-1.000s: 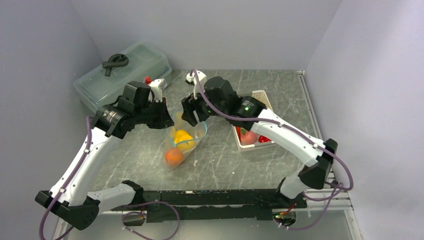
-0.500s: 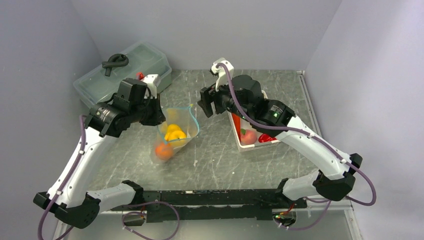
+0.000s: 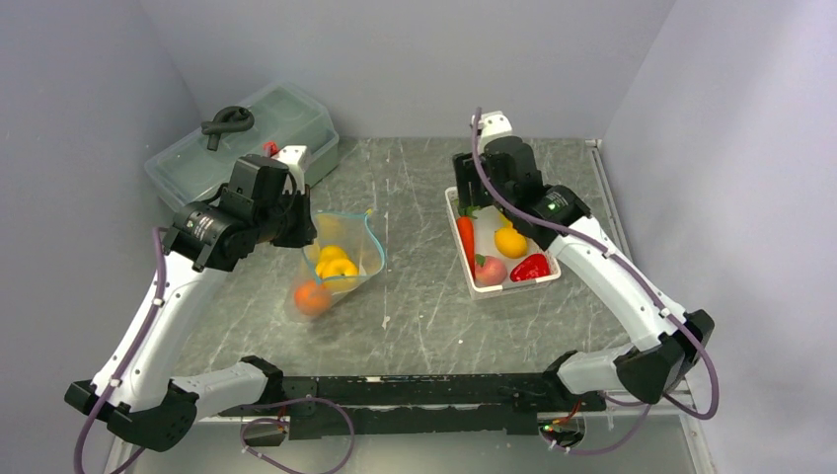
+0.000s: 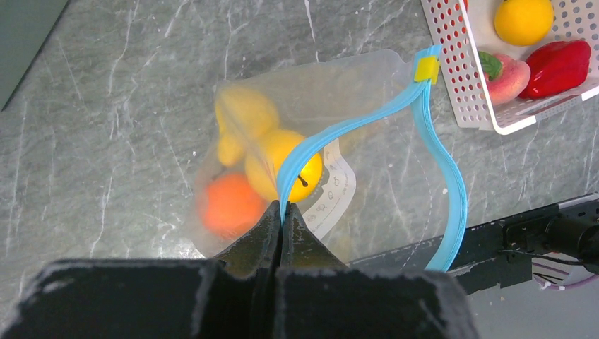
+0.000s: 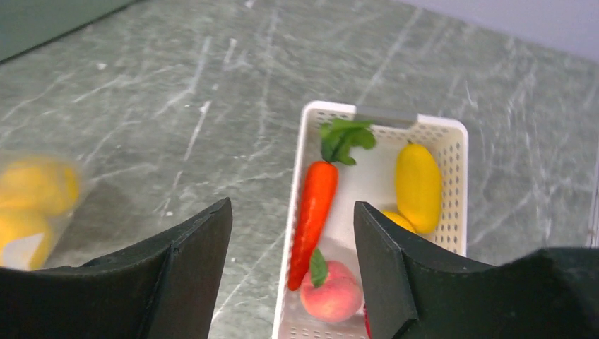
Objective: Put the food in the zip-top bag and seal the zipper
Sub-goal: Pick up the fake vegetable from the bin.
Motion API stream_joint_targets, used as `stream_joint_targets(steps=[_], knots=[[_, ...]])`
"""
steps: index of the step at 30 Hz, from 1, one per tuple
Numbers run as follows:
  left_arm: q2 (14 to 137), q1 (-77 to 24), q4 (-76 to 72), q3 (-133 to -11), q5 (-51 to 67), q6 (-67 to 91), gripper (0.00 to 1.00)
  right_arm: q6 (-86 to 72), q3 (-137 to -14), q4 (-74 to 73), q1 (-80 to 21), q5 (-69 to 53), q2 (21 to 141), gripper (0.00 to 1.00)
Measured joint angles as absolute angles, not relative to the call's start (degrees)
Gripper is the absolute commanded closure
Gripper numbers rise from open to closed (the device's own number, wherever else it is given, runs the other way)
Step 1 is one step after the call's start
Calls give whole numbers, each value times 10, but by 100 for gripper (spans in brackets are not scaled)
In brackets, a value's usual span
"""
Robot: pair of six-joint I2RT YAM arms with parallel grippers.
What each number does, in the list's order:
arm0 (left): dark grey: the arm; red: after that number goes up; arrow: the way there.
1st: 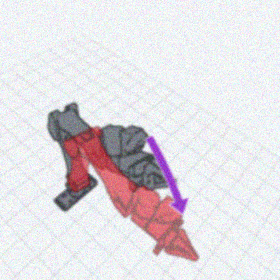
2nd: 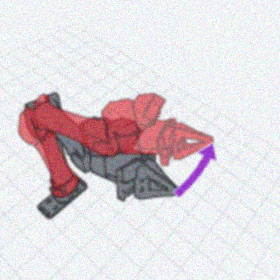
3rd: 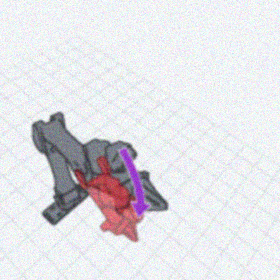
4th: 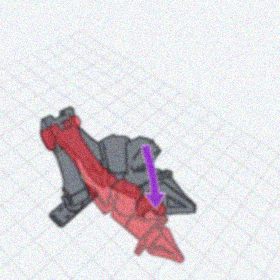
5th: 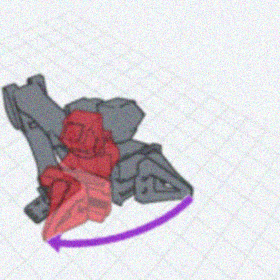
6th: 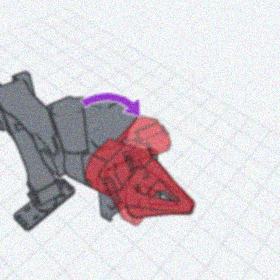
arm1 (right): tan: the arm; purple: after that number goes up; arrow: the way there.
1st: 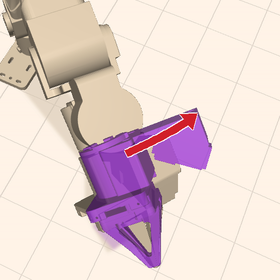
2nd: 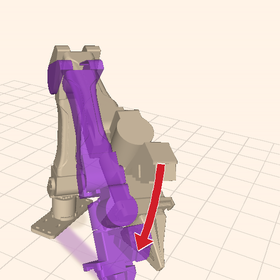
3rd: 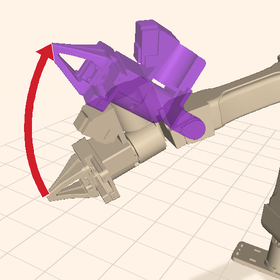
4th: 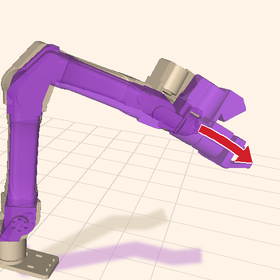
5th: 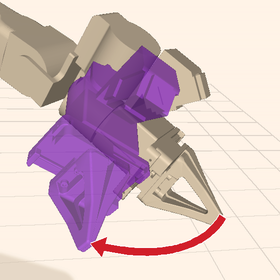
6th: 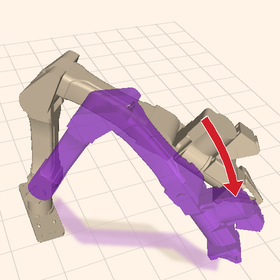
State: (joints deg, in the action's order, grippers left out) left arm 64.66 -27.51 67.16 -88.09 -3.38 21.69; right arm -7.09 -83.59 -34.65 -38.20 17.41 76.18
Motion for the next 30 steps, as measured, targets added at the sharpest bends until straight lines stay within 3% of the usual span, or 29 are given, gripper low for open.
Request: stream_joint_targets(steps=[17, 30], knots=[[647, -275, 668, -866, -14, 217, 100, -164, -744, -321, -227, 69, 853, 49], [636, -275, 667, -860, -13, 218, 100, -197, -749, -293, -199, 6, 974, 50]])
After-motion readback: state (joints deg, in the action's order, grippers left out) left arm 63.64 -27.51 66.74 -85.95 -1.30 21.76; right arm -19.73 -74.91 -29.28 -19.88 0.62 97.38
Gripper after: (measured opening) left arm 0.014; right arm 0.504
